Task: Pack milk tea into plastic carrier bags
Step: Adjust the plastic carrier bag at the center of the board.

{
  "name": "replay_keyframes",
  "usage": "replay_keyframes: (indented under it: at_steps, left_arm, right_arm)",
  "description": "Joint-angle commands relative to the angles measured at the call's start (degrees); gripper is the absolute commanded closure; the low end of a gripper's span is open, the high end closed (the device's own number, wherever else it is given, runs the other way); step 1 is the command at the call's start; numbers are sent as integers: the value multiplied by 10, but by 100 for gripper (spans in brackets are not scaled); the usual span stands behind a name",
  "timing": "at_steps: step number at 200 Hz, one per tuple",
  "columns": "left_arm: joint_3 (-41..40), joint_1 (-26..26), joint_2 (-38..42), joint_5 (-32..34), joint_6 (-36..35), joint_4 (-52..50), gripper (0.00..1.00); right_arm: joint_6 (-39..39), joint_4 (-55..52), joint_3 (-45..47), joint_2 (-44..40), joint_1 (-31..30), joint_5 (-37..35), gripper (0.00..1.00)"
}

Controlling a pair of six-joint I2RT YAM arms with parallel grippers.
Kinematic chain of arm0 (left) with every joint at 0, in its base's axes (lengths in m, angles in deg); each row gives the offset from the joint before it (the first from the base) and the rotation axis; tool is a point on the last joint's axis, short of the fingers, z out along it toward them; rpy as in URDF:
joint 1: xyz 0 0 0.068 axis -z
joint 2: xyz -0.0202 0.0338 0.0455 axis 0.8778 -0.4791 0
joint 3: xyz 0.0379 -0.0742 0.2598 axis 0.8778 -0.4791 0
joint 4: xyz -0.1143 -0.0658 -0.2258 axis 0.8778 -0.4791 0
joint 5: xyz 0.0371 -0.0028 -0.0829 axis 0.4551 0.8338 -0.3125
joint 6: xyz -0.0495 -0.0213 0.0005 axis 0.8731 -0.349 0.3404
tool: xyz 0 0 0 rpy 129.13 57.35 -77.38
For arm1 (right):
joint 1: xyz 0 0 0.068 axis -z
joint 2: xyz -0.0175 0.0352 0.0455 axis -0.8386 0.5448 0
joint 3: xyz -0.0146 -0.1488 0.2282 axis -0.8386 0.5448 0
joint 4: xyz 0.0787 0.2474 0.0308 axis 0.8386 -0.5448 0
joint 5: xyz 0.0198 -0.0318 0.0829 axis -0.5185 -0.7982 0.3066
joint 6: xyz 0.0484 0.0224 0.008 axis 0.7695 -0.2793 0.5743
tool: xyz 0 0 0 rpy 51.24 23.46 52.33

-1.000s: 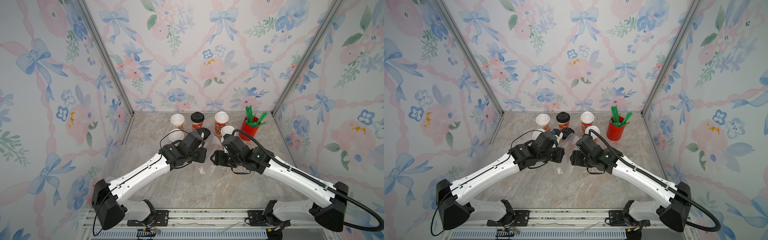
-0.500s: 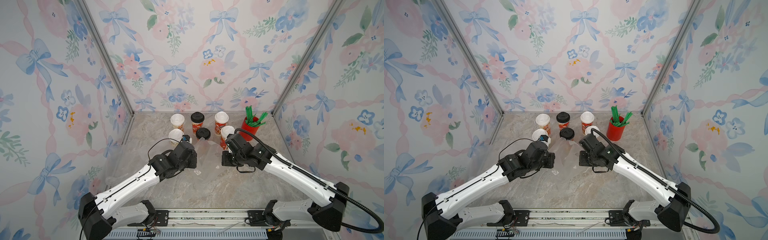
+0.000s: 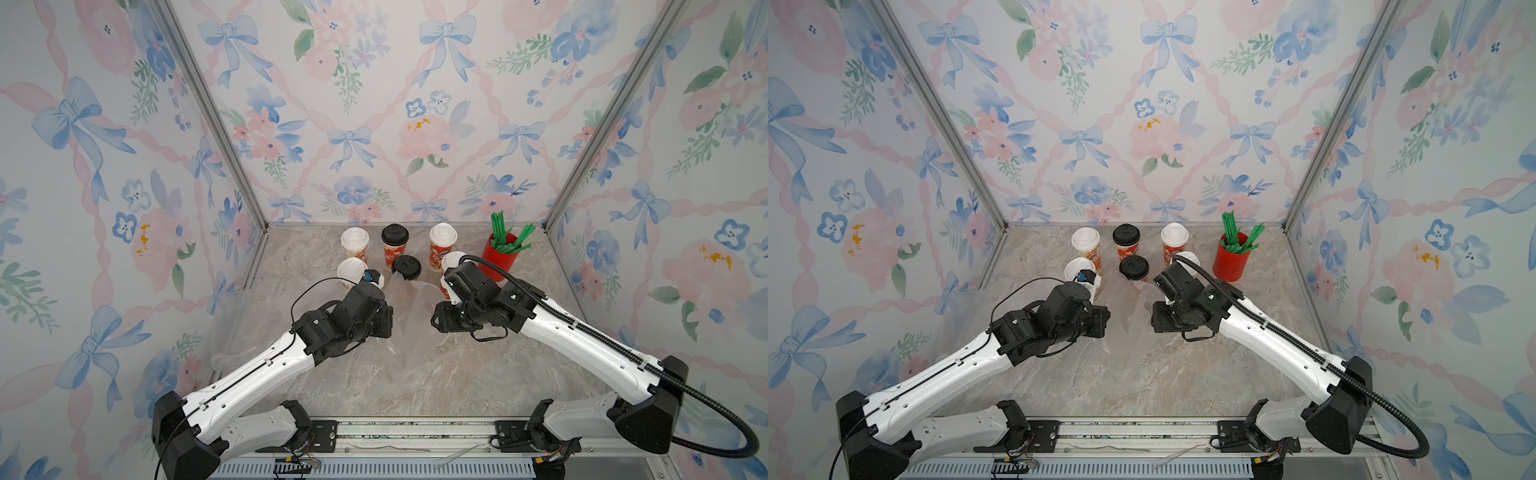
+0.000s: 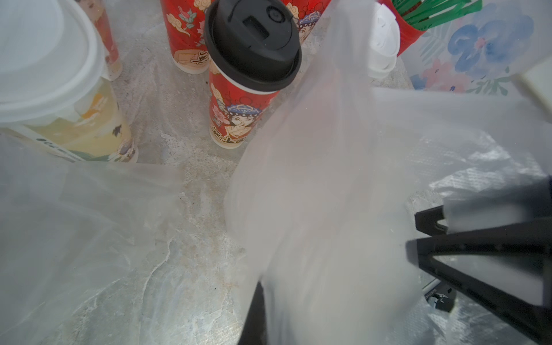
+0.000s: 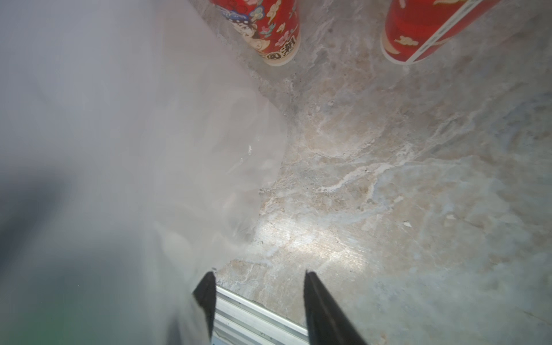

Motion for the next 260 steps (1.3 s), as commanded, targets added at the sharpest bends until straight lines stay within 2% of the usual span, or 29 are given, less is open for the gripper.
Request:
replay_keyframes:
  at_steps: [1, 25, 53, 71, 106, 132, 151, 199, 233, 260]
  left_arm:
    - [13, -3, -4, -18, -10, 13, 100]
    - [20, -2, -4, -24, -4, 17, 100]
    - [26, -2, -2, -28, -3, 19, 100]
    - [24, -2, 1, -26, -2, 22, 100]
    - [15, -2, 7, -22, -4, 25, 100]
    - [10, -3, 9, -21, -8, 26, 100]
    - [10, -3, 14, -15, -8, 26, 100]
    - [-18, -5, 48, 21, 0, 25, 100]
    - [-38, -18, 64, 33, 8, 19, 100]
    - [-43, -27, 60, 24, 12, 16, 100]
  right_arm:
    - [18, 30, -41, 3, -15, 22, 36]
    - [37, 32, -68, 12, -34, -16, 24]
    - [61, 32, -86, 43, -36, -55, 19]
    - [55, 39, -100, 73, -34, -68, 18]
    - [29, 88, -118, 138, -16, -37, 23]
    - [16, 106, -131, 179, -6, -18, 33]
    - [8, 84, -146, 200, -6, -33, 42]
    - [1, 50, -129, 181, -2, -86, 77]
    - [6, -16, -133, 170, -2, -140, 88]
    - [12, -33, -121, 153, -2, -153, 90]
